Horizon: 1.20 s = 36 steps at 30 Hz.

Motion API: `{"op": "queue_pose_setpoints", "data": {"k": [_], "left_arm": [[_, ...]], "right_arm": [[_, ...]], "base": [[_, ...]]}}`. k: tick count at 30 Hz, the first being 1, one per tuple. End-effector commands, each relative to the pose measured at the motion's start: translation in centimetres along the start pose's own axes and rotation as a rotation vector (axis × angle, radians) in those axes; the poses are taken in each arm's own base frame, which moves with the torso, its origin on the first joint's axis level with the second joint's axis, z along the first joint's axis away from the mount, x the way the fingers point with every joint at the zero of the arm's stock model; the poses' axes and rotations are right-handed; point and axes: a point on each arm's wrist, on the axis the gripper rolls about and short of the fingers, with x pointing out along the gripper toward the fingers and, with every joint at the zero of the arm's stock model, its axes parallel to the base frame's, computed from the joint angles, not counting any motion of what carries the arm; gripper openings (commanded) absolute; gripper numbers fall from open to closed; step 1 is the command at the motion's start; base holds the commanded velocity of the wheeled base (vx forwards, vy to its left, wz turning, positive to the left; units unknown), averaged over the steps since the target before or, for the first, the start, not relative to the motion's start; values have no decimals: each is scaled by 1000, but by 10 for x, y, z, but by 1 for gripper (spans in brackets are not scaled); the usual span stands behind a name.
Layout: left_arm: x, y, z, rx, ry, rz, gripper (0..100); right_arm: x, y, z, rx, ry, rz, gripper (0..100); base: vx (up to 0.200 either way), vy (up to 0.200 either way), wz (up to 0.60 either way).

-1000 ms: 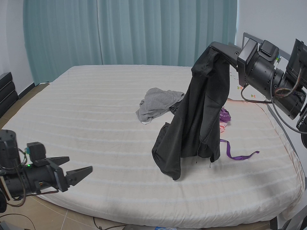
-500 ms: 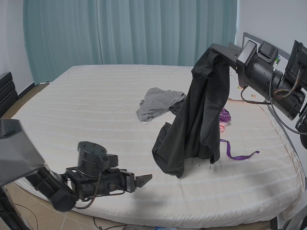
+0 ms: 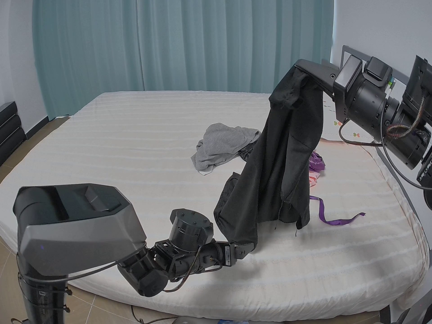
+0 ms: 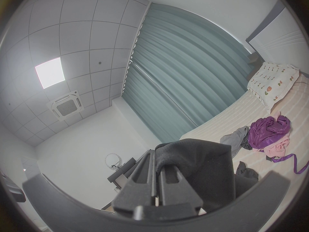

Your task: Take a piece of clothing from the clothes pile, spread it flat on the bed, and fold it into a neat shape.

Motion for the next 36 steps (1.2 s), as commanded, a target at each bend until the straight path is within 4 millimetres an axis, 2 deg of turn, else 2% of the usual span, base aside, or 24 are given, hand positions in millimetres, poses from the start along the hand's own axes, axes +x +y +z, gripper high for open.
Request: {"op": "queue_pose_setpoints", "data": {"k": [1,6,10,15,18,28,32,33,36], "left_arm": [[32,12,-5,-26,11,-6,100],[33,10,-5,-26,42,-103,100],[38,15,7,-49,-40,-132,100],[40,21,21,-168,-81,-140,100],[39,24,17,-227,-60,-142,100],[38,34,18,-237,-56,-148,100],[55,49,20,-245,-99,-100,100],[56,50,20,-246,-103,-95,0],[62,50,18,-244,-117,-79,0]], "right_arm": [[-4,5,4,-1,-9,11,0],[-4,4,4,-2,-11,11,0],[-5,5,5,-1,-11,13,0],[-3,4,4,-1,-10,12,0],[-3,4,4,-1,-10,12,0],[-4,5,4,-1,-10,12,0],[-8,7,6,-2,-17,16,0],[-8,7,7,-2,-18,17,0],[-9,6,7,-3,-19,14,0]], "base": [[0,0,0],[0,0,0],[0,0,0],[0,0,0],[0,0,0],[0,0,0],[0,0,0],[0,0,0],[0,0,0]]}}
